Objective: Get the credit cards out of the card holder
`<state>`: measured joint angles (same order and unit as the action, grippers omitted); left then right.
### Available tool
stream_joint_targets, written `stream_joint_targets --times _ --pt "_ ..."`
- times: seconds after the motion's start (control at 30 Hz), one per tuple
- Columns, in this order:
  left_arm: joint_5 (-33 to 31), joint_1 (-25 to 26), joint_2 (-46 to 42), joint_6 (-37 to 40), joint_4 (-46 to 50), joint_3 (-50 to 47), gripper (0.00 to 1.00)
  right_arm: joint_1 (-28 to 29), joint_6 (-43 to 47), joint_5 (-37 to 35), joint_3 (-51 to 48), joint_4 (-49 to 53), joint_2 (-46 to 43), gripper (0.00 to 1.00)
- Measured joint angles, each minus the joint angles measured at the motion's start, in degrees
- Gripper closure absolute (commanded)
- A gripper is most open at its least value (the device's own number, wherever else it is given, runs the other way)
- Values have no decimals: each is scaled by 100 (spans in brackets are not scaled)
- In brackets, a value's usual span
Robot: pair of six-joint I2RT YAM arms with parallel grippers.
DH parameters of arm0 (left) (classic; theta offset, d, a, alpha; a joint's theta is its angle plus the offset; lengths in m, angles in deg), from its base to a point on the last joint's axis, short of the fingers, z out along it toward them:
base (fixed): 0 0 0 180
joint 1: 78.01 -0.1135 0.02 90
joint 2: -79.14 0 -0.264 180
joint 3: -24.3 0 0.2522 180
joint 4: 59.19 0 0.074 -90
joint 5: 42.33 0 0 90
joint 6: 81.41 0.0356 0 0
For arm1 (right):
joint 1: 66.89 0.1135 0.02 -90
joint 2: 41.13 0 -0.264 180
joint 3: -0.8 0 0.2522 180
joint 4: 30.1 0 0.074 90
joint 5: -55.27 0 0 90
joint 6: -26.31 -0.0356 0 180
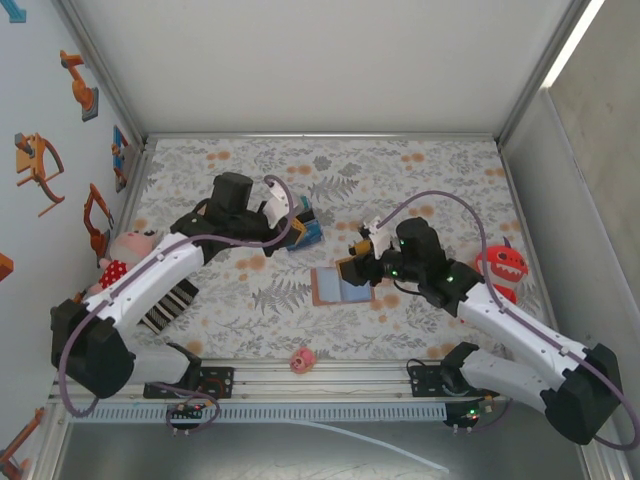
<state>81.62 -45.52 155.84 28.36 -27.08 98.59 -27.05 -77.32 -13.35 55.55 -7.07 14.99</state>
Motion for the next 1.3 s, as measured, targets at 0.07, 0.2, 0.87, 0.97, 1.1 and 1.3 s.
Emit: stream_joint_targets --times 0.07,0.2,0.87,0.97,1.1,1.3 --pt "-101 -92 348 133 -146 22 100 0 -17 -404 2 131 -96 42" --pt "-284 -238 1143 354 -271 210 100 0 -116 -1137 2 334 -186 42" --pt "-588 -367 2675 785 -417 1097 100 0 -310 -1958 2 505 -280 42" --pt "-601 -367 2677 804 -420 1099 100 0 -310 -1958 2 505 -286 41" --pt "-627 -365 2747 837 -391 1161 100 0 -310 -1958 2 505 -286 41" --pt "-667 -367 2964 868 -361 1246 100 0 -310 -1961 2 507 -293 42"
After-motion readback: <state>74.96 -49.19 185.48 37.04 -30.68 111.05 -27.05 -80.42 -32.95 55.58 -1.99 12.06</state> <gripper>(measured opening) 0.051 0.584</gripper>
